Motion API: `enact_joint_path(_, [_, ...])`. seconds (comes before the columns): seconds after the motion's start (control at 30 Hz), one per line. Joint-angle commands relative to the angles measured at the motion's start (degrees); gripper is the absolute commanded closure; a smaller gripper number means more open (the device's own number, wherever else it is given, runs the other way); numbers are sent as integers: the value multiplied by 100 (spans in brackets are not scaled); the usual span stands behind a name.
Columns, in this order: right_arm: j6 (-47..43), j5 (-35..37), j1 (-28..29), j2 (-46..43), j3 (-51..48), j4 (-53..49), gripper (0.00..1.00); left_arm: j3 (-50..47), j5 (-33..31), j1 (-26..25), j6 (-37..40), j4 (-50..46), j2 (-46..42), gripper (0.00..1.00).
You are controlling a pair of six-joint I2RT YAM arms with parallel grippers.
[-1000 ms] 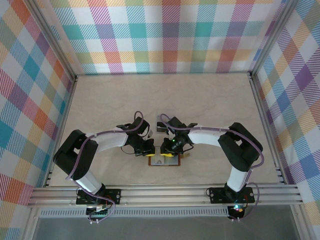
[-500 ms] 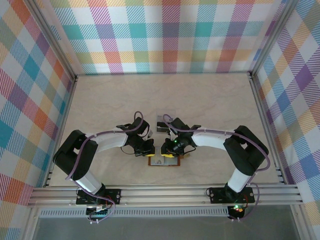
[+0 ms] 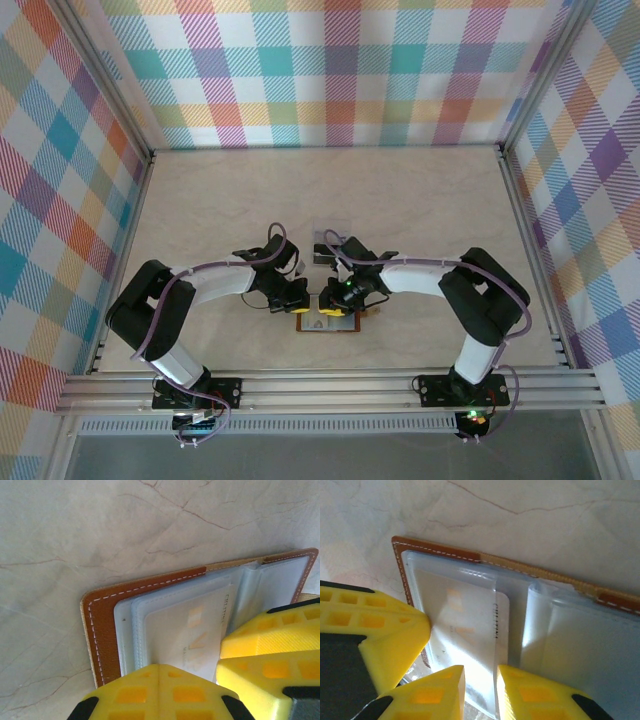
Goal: Take the credit cards out of the card holder
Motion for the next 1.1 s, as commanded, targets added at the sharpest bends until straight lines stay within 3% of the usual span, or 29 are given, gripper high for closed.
enact_joint_path(0.0, [-97, 185, 16, 125, 4, -227, 75, -170, -294, -46, 78, -446, -45, 96])
enact_joint_path(0.23, [-236, 736, 24, -32, 70, -798, 76, -130, -349, -46, 85, -537, -194, 93])
enact_joint_path(0.83, [-195, 535, 25, -399, 62, -692, 72, 349, -331, -276, -80, -871, -539, 90])
enact_joint_path(1.07, [-168, 708, 17, -287, 85, -885, 71, 624, -74, -551, -335, -431, 66, 94])
